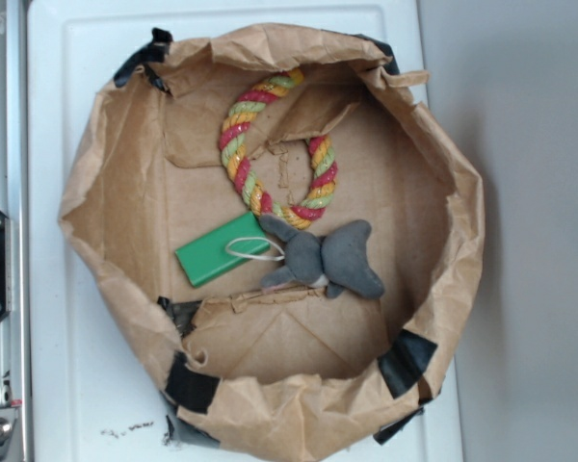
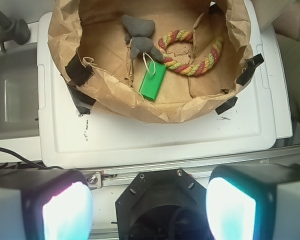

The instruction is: Grab the gray animal.

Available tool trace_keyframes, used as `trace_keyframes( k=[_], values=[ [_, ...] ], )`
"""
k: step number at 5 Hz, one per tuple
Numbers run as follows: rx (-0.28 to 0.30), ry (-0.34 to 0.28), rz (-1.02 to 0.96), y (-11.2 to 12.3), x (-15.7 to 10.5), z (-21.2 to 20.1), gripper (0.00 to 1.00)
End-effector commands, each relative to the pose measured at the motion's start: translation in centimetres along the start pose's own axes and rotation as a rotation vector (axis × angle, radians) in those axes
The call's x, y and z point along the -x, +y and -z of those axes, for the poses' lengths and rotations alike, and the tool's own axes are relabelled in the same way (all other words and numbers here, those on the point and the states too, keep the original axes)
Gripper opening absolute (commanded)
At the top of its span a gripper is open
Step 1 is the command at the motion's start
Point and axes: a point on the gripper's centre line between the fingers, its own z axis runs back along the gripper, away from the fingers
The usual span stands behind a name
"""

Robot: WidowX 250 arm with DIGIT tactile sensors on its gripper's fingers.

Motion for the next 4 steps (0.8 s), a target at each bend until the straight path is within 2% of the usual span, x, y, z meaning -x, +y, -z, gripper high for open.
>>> trace_keyframes(
  k=[1, 2, 3, 4],
  values=[
    [0.0, 0.0, 0.0, 0.0, 0.0, 0.0, 1.0],
    [0.007, 0.014, -0.041, -2.2, -3.9, 0.8, 1.0],
    [0.045, 0.063, -0.044, -3.3, -6.3, 1.6, 1.0],
    [0.045, 0.063, -0.044, -3.3, -6.3, 1.6, 1.0]
  ],
)
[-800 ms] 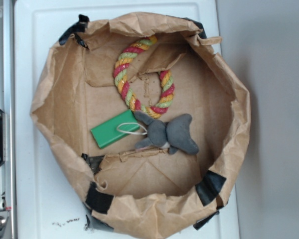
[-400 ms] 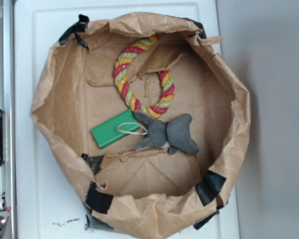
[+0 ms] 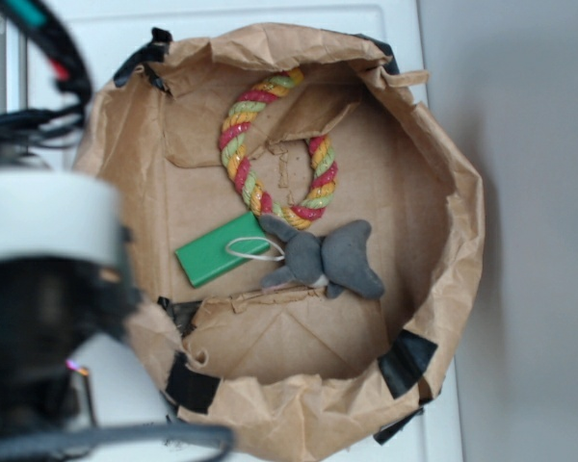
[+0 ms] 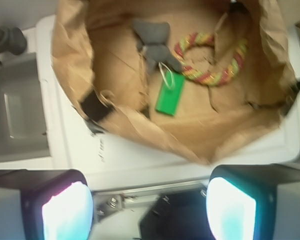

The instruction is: Grab the gray animal.

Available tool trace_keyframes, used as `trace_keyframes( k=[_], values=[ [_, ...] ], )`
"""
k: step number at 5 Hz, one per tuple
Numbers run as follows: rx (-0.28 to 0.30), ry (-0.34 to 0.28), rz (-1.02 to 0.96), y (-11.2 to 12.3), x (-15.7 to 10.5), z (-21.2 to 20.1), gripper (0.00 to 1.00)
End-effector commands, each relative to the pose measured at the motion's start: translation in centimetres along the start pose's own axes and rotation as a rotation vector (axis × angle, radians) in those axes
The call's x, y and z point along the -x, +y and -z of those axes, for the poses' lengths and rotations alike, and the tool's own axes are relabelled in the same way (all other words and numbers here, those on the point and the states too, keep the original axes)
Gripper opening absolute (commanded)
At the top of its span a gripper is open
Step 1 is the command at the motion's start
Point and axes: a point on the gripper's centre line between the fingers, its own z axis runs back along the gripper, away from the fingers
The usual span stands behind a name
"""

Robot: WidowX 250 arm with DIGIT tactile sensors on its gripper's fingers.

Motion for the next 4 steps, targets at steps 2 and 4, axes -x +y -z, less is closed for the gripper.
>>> trace_keyframes(
  k=[2, 4],
  values=[
    [0.01, -0.044, -0.001, 0.0, -0.4, -1.1, 1.0],
    [0.008, -0.059, -0.08, 1.1, -4.9, 1.1, 1.0]
  ],
)
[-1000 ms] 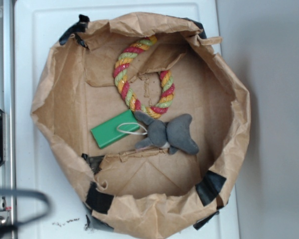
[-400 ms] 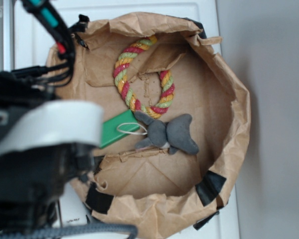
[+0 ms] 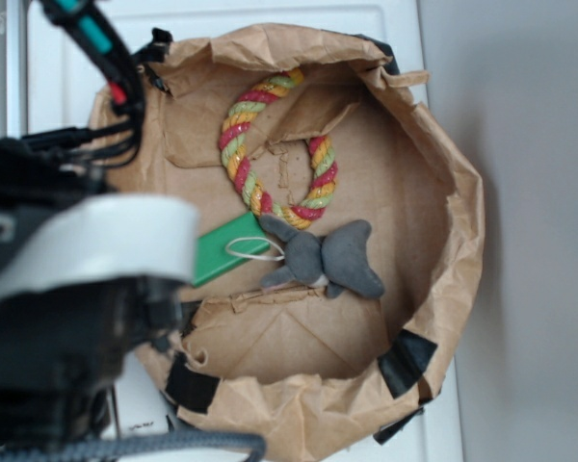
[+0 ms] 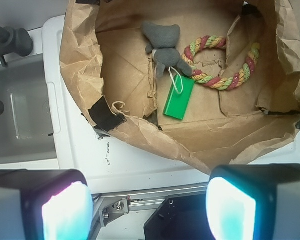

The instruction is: Grab the gray animal.

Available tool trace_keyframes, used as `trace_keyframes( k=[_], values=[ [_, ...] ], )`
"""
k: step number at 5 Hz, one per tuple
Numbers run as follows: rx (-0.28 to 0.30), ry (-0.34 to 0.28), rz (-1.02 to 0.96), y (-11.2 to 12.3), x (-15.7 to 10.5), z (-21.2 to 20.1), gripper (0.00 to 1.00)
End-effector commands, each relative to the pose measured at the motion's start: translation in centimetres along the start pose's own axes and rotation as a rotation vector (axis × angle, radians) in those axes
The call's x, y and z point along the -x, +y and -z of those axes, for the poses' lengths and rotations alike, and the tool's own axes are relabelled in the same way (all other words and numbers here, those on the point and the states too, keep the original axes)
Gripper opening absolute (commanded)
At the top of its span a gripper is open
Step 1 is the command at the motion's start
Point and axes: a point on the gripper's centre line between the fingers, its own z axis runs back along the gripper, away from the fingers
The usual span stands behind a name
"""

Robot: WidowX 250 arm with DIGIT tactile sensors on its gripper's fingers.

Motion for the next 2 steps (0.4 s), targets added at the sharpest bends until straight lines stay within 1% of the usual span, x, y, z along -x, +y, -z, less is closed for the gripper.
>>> trace_keyframes(
  k=[1, 2],
  values=[
    [0.044, -0.086, -0.096, 2.5, -6.9, 2.0, 1.0],
    [0.062, -0.134, -0.101, 2.6, -8.1, 4.5, 1.0]
  ],
)
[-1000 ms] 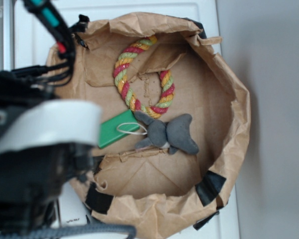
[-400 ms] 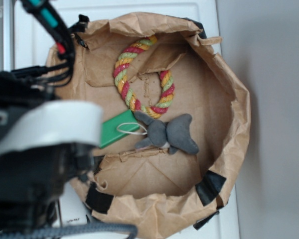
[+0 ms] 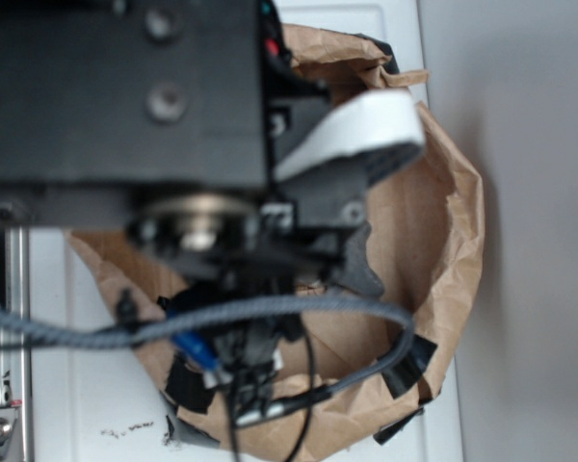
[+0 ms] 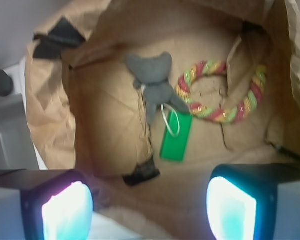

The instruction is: Grab the gray animal.

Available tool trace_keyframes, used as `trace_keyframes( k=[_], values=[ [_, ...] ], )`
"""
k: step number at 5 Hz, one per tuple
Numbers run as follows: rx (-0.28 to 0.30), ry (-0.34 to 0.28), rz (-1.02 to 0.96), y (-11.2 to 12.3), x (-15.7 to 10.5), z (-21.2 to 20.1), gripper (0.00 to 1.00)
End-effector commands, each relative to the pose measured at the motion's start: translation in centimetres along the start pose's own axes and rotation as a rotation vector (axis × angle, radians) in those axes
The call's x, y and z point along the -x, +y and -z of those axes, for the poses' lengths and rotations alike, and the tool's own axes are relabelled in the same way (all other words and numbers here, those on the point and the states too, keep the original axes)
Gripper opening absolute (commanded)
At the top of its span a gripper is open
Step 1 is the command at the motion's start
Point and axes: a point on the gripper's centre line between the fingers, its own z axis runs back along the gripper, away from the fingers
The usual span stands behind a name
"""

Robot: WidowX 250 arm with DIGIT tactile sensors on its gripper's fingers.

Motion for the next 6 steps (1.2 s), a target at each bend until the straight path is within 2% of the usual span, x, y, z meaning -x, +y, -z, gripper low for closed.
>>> trace_keyframes(
  k=[1, 2, 3, 4, 5, 6],
  values=[
    [0.109, -0.153, 0.008, 0.6, -1.8, 4.3, 1.0],
    [0.116, -0.186, -0.016, 0.1, -3.2, 7.4, 1.0],
    [0.09, -0.154, -0.061, -0.7, -4.9, 9.4, 1.0],
    [0.051, -0.13, -0.083, -1.2, -5.5, 10.6, 1.0],
    [-0.001, -0.132, -0.085, -2.1, -4.5, 12.9, 1.0],
    [0.013, -0.158, -0.075, -2.2, -4.3, 12.8, 0.0]
  ],
)
